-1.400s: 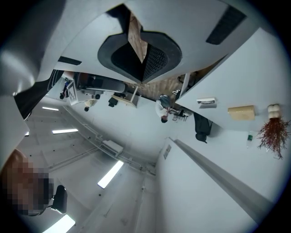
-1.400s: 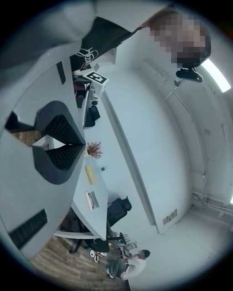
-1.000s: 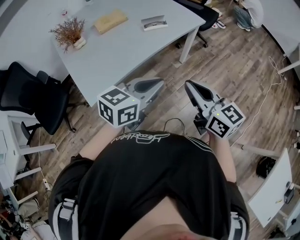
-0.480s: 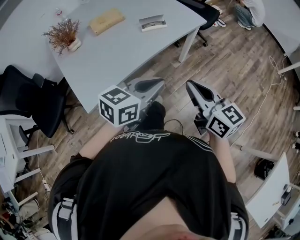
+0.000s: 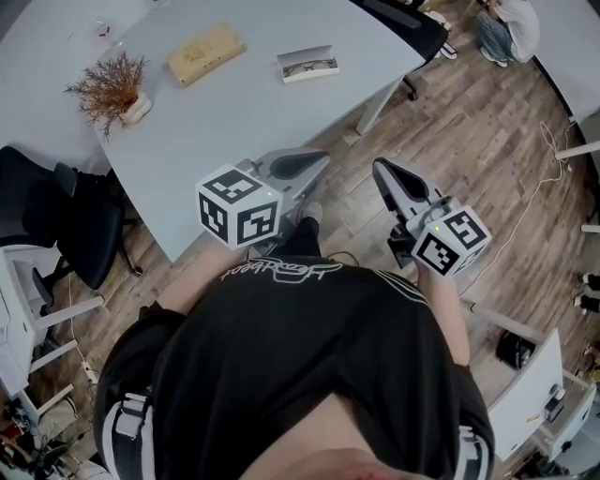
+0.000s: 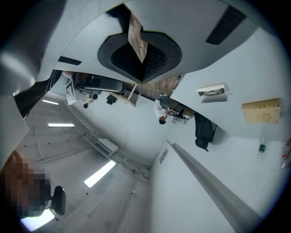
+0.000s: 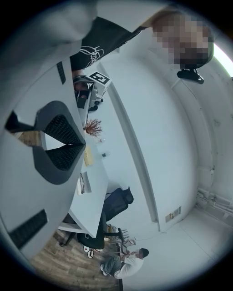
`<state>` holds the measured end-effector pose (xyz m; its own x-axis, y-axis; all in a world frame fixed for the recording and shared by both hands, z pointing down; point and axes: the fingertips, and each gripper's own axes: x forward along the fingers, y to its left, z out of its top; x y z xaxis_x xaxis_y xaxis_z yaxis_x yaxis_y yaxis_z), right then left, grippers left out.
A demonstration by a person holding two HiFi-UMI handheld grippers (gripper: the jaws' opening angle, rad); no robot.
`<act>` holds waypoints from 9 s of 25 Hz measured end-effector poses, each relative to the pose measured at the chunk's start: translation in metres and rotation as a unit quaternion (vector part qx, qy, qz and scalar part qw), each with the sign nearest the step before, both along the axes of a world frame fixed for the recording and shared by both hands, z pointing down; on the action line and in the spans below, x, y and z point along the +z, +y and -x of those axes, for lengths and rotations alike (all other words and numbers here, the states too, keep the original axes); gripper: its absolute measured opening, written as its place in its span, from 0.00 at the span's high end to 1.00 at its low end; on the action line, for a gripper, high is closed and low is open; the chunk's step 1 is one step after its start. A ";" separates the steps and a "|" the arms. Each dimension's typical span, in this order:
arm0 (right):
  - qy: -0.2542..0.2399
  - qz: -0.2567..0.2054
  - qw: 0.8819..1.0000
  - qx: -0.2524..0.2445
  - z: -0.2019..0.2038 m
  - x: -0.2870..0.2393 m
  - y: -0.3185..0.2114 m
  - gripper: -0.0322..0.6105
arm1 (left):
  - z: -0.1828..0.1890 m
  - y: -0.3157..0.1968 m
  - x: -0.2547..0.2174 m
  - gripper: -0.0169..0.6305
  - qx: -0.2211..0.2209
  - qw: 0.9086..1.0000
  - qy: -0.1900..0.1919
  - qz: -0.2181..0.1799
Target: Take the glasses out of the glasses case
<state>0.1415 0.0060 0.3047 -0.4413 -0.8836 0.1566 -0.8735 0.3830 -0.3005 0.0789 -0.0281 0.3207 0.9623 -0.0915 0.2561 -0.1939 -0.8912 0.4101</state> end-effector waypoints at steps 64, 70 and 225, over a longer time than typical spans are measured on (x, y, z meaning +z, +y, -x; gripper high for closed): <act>0.443 0.096 0.863 -0.222 -0.030 0.175 -0.342 0.93 | -0.021 -0.316 0.128 0.96 -0.134 0.981 -0.062 0.128; 0.472 0.110 0.837 -0.254 -0.021 0.195 -0.356 0.93 | -0.017 -0.322 0.134 0.96 -0.142 0.979 -0.061 0.136; 0.184 -0.046 0.981 -0.036 -0.057 -0.002 0.040 0.92 | -0.045 0.069 -0.027 0.96 -0.132 0.989 0.000 -0.063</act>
<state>0.1981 0.0461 0.3022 -0.4316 -0.8702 0.2377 -0.8860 0.4584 0.0695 0.1240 0.0413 0.2939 0.9011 -0.3699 0.2263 -0.4257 -0.8539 0.2995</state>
